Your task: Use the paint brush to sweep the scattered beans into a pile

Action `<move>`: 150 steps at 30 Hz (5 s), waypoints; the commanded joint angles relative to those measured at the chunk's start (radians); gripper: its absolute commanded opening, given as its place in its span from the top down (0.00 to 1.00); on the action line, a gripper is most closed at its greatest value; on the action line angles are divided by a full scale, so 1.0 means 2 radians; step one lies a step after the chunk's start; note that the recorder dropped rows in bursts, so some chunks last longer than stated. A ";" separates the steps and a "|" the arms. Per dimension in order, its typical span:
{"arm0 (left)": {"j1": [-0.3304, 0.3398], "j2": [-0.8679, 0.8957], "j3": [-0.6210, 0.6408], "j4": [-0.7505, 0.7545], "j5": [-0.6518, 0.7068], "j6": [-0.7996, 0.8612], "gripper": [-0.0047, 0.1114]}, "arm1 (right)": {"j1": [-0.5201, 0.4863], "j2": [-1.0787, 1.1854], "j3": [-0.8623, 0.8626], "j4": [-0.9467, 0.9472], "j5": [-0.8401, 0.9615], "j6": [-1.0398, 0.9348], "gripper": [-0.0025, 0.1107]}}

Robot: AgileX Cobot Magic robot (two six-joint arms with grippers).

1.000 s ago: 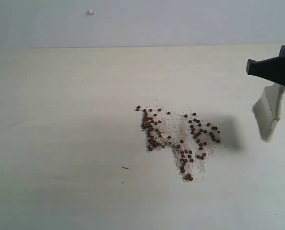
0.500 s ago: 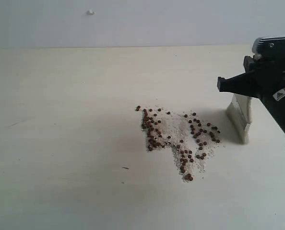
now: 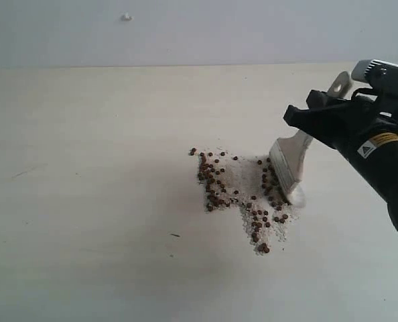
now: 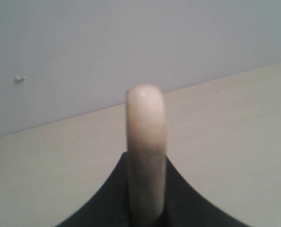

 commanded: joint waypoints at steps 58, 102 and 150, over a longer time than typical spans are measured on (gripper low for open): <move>0.001 -0.002 0.002 -0.002 0.002 0.000 0.96 | -0.002 -0.168 0.109 0.019 0.096 -0.090 0.98; 0.001 -0.002 0.002 -0.001 0.004 0.000 0.96 | -0.002 -0.244 0.065 -0.032 0.075 0.122 0.98; 0.001 -0.002 0.002 -0.001 0.003 0.000 0.96 | 0.261 0.151 -0.344 0.470 -0.042 -0.109 0.98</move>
